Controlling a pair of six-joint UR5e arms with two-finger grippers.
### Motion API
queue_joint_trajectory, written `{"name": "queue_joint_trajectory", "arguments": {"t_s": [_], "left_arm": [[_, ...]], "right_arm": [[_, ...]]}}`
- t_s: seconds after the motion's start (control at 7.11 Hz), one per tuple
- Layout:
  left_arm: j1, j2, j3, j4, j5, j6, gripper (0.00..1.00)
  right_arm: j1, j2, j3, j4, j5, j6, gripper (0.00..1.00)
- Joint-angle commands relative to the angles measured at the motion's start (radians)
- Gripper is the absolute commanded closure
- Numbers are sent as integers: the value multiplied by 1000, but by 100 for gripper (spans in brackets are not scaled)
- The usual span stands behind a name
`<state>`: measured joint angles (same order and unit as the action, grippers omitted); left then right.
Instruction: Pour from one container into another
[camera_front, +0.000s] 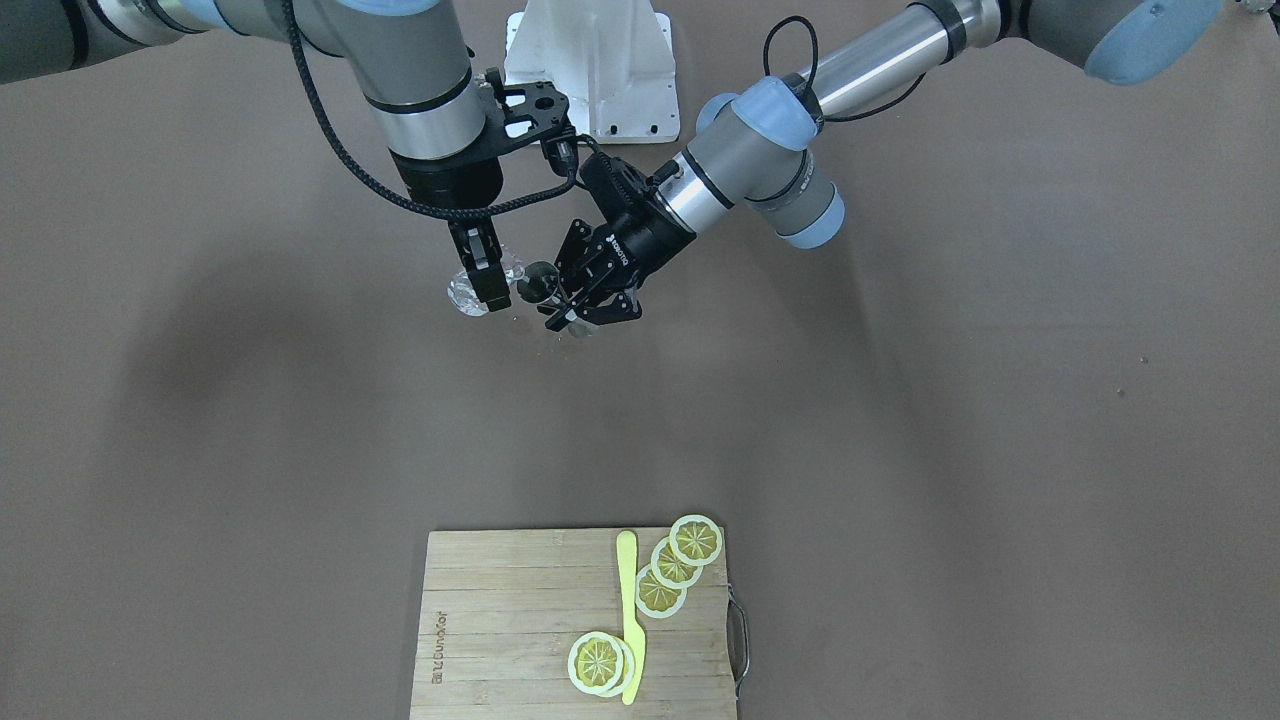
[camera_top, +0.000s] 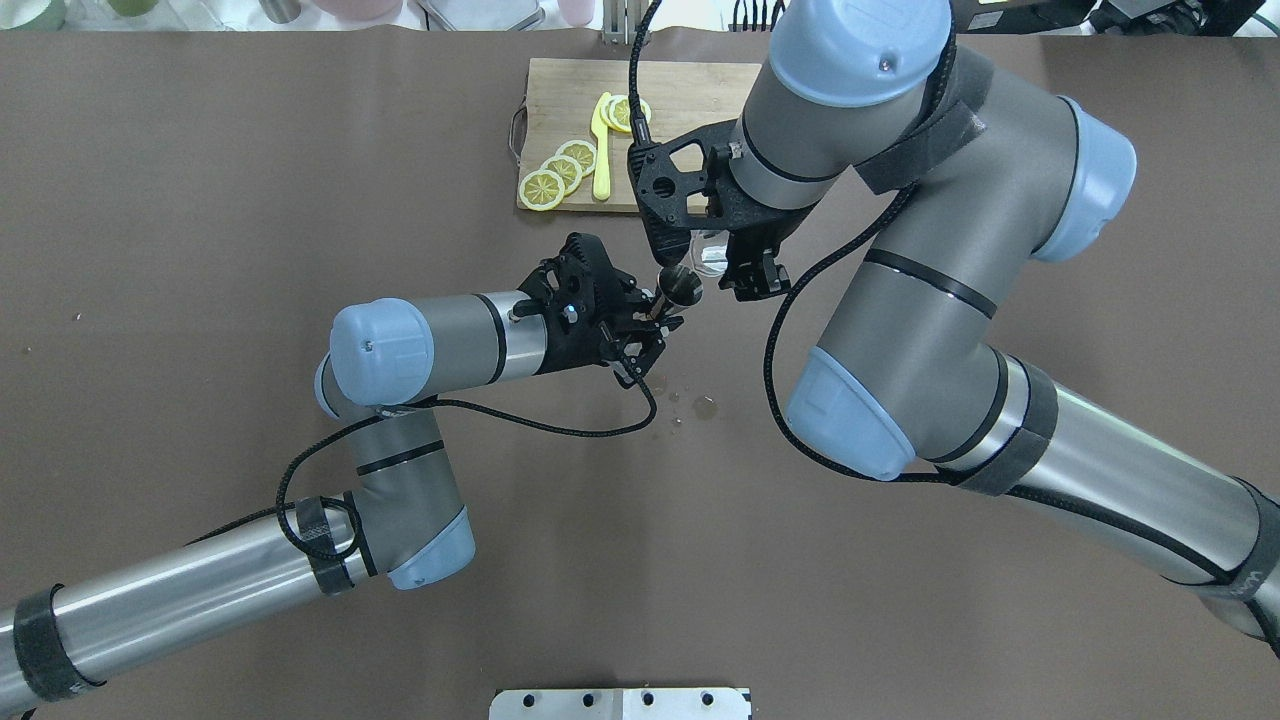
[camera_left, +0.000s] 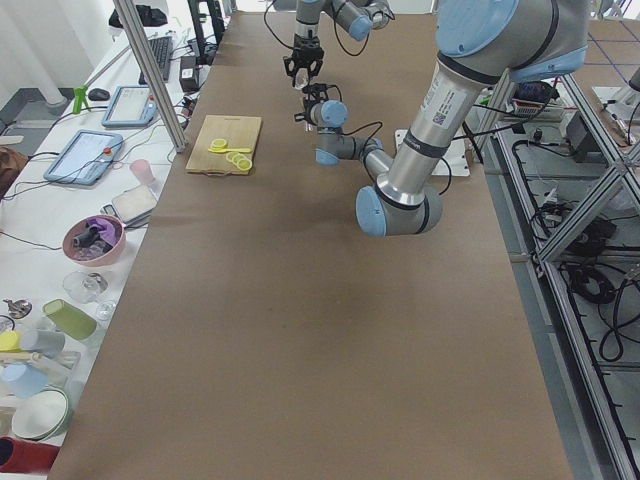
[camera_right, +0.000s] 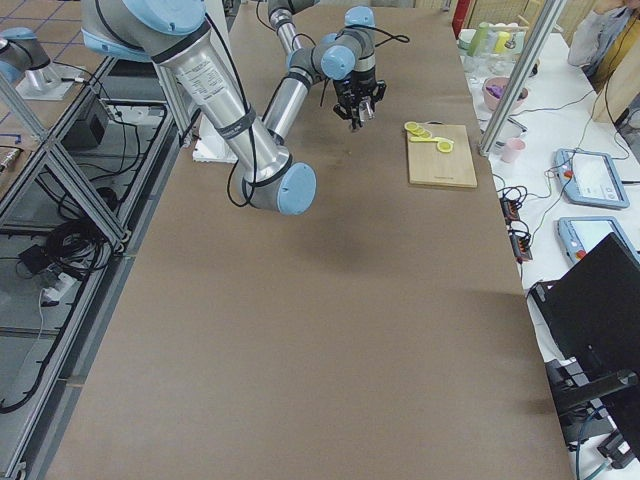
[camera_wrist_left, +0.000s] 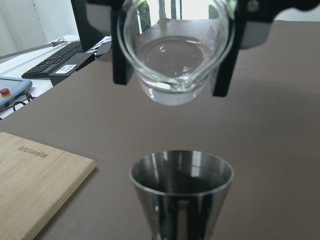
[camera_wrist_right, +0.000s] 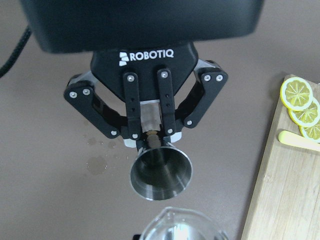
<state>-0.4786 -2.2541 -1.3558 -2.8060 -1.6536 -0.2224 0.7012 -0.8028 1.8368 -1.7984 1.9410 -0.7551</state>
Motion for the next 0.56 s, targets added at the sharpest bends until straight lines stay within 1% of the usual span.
{"name": "queue_joint_trajectory", "arguments": {"t_s": [0.0, 0.42], "left_arm": [[0, 1, 1, 0, 0, 0, 100], [0, 1, 1, 0, 0, 0, 100]], "right_arm": [[-6, 11, -1, -21, -19, -1, 100], [-15, 19, -1, -41, -42, 0, 100]]}}
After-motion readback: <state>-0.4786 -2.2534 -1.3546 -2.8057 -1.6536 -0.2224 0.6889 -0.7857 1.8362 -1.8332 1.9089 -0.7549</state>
